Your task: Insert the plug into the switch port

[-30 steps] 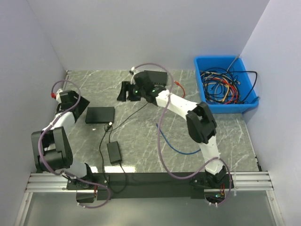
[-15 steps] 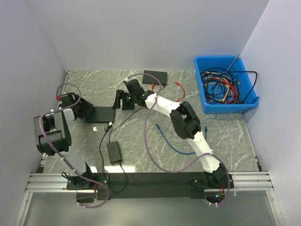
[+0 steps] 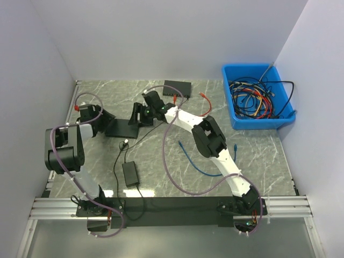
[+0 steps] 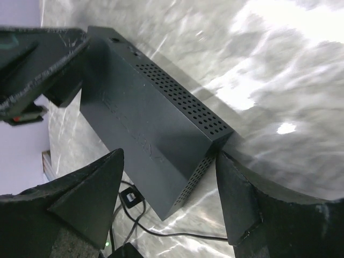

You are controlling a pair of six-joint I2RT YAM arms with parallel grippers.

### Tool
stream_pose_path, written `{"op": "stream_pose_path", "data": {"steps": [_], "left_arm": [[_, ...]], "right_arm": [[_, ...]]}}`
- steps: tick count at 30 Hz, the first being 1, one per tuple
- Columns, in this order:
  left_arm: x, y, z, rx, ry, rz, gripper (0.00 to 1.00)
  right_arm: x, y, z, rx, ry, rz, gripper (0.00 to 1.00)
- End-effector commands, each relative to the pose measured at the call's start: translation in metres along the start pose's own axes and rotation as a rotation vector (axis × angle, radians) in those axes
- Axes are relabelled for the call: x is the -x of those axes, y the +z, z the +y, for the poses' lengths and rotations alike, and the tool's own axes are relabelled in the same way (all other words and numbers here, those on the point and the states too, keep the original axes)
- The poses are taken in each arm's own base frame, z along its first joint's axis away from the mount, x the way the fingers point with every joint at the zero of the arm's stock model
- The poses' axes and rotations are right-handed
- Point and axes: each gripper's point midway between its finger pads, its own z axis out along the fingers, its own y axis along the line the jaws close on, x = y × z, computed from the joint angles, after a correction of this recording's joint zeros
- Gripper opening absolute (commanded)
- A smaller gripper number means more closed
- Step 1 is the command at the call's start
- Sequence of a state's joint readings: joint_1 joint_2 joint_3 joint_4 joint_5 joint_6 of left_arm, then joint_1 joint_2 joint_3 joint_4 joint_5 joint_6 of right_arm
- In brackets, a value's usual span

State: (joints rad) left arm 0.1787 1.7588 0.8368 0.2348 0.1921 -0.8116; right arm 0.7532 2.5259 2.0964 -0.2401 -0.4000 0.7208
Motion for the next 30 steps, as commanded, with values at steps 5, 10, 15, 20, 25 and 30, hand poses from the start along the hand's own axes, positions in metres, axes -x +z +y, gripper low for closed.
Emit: {"op": "stream_pose_path", "data": {"steps": [5,10,15,20,25,30], "left_arm": [[-0.093,0.007,-0.023,-0.011,0.006,0.255,0.67],[-0.117,0.011,-0.046,-0.061,0.022,0.319,0.66],[-0.131,0.002,-0.063,-0.075,0.057,0.335,0.66],[-0.113,-0.006,-0.06,-0.026,0.081,0.262,0.67],[-0.099,-0.009,-0.055,-0.001,0.083,0.218,0.67],[-0.097,-0.012,-0.057,-0.01,0.082,0.214,0.67]], "right_arm": [[0.068,-0.01,-0.006,0.061,0.02,-0.122,0.75],[0.121,-0.028,-0.022,0.083,0.037,-0.227,0.76],[0.14,-0.031,-0.018,0.135,0.033,-0.277,0.79],[0.14,-0.036,-0.007,0.186,-0.015,-0.28,0.79],[0.133,-0.059,-0.009,0.121,-0.108,-0.303,0.79],[0.134,-0.075,-0.013,0.054,-0.136,-0.299,0.79]]}}
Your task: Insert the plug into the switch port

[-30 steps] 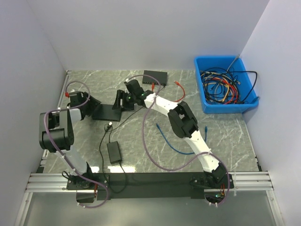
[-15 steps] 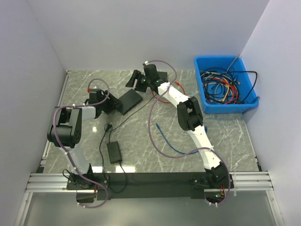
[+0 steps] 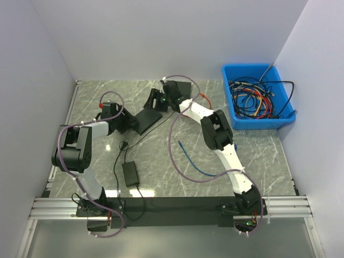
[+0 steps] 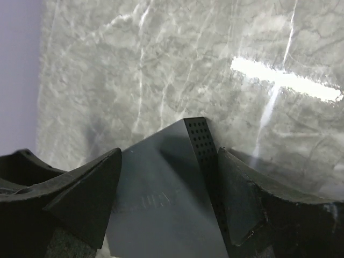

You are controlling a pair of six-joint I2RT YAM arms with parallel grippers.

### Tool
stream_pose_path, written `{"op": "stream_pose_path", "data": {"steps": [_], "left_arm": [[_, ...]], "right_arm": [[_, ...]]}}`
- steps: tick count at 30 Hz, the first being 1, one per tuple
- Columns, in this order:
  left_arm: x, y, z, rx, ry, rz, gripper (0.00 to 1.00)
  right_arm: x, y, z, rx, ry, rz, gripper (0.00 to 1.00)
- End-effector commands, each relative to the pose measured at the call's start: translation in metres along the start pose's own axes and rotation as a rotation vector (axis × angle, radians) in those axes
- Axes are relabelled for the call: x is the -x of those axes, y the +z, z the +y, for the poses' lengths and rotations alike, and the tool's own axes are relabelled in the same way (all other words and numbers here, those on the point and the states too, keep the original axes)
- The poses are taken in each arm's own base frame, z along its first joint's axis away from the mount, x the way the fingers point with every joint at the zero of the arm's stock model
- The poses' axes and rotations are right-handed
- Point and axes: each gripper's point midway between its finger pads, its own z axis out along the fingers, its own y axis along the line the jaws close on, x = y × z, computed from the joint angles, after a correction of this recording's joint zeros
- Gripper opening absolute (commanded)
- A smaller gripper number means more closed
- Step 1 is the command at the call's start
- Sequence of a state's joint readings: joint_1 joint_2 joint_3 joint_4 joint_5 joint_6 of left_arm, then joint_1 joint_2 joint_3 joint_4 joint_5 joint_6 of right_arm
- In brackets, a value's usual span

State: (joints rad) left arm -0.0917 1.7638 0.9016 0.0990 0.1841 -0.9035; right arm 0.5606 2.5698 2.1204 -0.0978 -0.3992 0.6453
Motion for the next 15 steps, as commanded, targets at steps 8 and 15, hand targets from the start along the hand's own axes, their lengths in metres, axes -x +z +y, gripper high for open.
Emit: {"op": "stream_pose_path", "data": {"steps": [8,15], "left_arm": [[0.006,-0.024,0.004,0.024,0.027,-0.05,0.67],[0.013,-0.031,0.003,0.022,0.068,-0.098,0.68]], "right_arm": [[0.042,-0.089,0.064,-0.016,-0.189,-0.144,0.76],[0.021,-0.165,0.033,-0.233,-0.273,-0.18,0.76]]}}
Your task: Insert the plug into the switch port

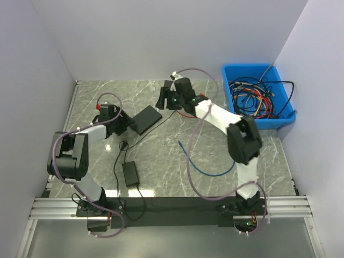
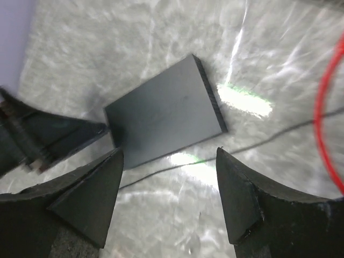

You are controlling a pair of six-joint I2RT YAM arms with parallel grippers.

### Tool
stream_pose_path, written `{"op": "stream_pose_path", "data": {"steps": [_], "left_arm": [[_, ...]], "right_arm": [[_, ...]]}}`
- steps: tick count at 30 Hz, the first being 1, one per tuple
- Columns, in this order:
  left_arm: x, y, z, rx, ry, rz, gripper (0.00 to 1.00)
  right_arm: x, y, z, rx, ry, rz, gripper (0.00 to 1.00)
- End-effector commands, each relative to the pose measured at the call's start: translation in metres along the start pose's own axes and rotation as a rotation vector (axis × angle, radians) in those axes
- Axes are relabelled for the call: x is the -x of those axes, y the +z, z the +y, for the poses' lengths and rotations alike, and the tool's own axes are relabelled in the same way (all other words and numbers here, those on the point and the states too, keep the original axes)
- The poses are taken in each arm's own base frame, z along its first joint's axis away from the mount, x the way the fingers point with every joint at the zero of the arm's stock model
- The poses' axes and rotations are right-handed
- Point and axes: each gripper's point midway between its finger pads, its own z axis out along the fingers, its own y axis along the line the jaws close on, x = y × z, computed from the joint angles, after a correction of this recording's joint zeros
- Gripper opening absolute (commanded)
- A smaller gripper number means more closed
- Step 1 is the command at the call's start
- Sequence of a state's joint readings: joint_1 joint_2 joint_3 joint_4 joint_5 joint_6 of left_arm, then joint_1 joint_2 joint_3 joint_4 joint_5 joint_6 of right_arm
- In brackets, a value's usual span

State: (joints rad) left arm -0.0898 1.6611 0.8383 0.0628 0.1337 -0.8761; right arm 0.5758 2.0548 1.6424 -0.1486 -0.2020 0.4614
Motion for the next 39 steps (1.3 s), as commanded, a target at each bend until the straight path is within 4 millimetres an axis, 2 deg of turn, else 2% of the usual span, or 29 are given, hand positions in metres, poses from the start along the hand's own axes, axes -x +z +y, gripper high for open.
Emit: {"op": "stream_pose_path", "data": {"steps": [1,2,3,5,6,8,9,10,14,21,24,28,31,34,38,39], "left_arm": [[0.012,-0.01,-0.003,-0.005,0.046,-0.059,0.67],[0.016,-0.013,-0.004,-0.006,0.05,-0.078,0.67],[0.017,-0.015,-0.005,-0.01,0.054,-0.087,0.67],[0.021,-0.022,-0.009,-0.029,0.063,-0.111,0.67],[0.022,-0.025,-0.01,-0.035,0.067,-0.121,0.68],[0.024,-0.032,-0.012,-0.046,0.075,-0.142,0.67],[0.025,-0.034,-0.014,-0.051,0.078,-0.15,0.67],[0.025,-0.036,-0.013,-0.054,0.084,-0.153,0.67],[0.031,-0.049,-0.022,-0.088,0.101,-0.186,0.67],[0.032,-0.055,-0.018,-0.065,0.126,-0.195,0.67],[0.025,-0.046,0.0,0.019,0.112,-0.158,0.67],[0.002,-0.032,0.016,0.068,0.085,-0.063,0.64],[-0.012,-0.029,0.015,0.071,0.099,-0.031,0.64],[-0.024,-0.026,0.015,0.058,0.098,0.005,0.63],[-0.044,-0.026,0.013,0.022,0.104,0.032,0.6],[-0.057,-0.026,0.014,0.013,0.113,0.051,0.57]], "right_arm": [[0.009,-0.046,-0.009,-0.095,-0.088,-0.077,0.76],[0.011,-0.062,-0.011,-0.117,-0.089,-0.099,0.76],[-0.015,-0.064,-0.027,-0.159,-0.083,-0.049,0.76],[-0.029,-0.081,-0.038,-0.215,-0.08,-0.044,0.74],[-0.056,-0.085,-0.053,-0.249,-0.077,0.004,0.73],[-0.073,-0.095,-0.058,-0.267,-0.079,0.019,0.68],[-0.096,-0.097,-0.061,-0.277,-0.092,0.062,0.66],[-0.106,-0.1,-0.063,-0.287,-0.106,0.086,0.65],[-0.137,-0.109,-0.063,-0.334,-0.15,0.132,0.62],[-0.167,-0.105,-0.075,-0.424,-0.185,0.188,0.57],[-0.178,-0.102,-0.078,-0.444,-0.194,0.212,0.49],[-0.19,-0.103,-0.08,-0.457,-0.202,0.236,0.38],[-0.194,-0.107,-0.08,-0.456,-0.204,0.234,0.31],[-0.193,-0.115,-0.078,-0.448,-0.199,0.221,0.26],[-0.195,-0.128,-0.079,-0.442,-0.197,0.205,0.25],[-0.193,-0.13,-0.078,-0.438,-0.194,0.195,0.25]]}}
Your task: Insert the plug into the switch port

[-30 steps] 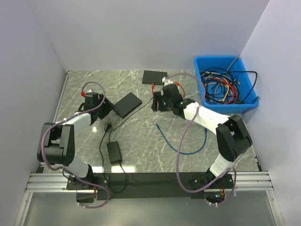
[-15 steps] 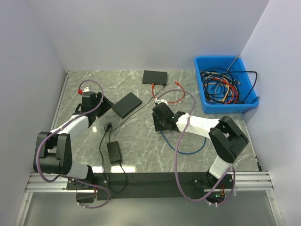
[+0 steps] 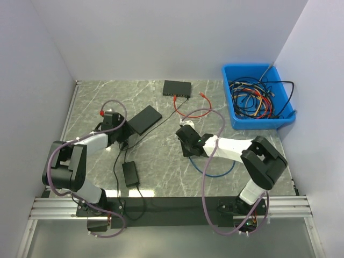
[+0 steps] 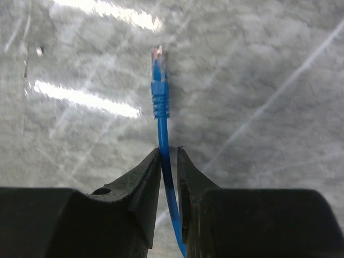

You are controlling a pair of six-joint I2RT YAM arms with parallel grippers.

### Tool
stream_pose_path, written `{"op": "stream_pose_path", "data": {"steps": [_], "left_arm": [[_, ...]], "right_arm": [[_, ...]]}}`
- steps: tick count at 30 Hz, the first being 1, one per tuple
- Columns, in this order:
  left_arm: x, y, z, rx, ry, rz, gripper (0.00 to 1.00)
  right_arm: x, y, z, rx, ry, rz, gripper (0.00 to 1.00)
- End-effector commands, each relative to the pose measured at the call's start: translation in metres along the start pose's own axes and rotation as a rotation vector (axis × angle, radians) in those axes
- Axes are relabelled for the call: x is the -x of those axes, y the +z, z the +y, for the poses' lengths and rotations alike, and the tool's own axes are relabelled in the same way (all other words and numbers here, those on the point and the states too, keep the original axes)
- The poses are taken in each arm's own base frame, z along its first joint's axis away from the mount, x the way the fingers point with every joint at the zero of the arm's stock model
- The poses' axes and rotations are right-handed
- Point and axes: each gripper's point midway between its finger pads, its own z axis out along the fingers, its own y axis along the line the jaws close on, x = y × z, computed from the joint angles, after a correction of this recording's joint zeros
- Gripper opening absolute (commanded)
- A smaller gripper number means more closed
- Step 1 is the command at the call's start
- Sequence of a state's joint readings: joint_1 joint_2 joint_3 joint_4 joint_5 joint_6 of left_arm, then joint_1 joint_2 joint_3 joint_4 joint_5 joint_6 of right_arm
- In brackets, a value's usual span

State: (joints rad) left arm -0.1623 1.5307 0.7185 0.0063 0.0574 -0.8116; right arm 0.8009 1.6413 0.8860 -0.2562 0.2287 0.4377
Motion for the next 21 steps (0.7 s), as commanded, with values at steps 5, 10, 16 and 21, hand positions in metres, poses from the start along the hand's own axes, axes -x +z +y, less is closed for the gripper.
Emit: {"op": "stream_pose_path", "data": {"steps": [5,10,16,21], "left_arm": [[-0.056,0.002,-0.005,-0.035,0.036,0.086,0.56],[-0.084,0.008,-0.016,-0.032,0.078,0.141,0.55],[-0.135,0.01,-0.056,-0.104,0.127,0.241,0.55],[-0.192,0.006,-0.123,-0.24,0.178,0.355,0.55]], "right_arm": [[0.01,-0.026,-0.006,0.009,0.038,-0.09,0.25],[0.014,-0.036,-0.007,0.026,0.051,-0.116,0.25],[0.018,-0.052,-0.016,0.013,0.062,-0.16,0.24],[0.019,-0.066,-0.028,-0.012,0.068,-0.19,0.24]]}}
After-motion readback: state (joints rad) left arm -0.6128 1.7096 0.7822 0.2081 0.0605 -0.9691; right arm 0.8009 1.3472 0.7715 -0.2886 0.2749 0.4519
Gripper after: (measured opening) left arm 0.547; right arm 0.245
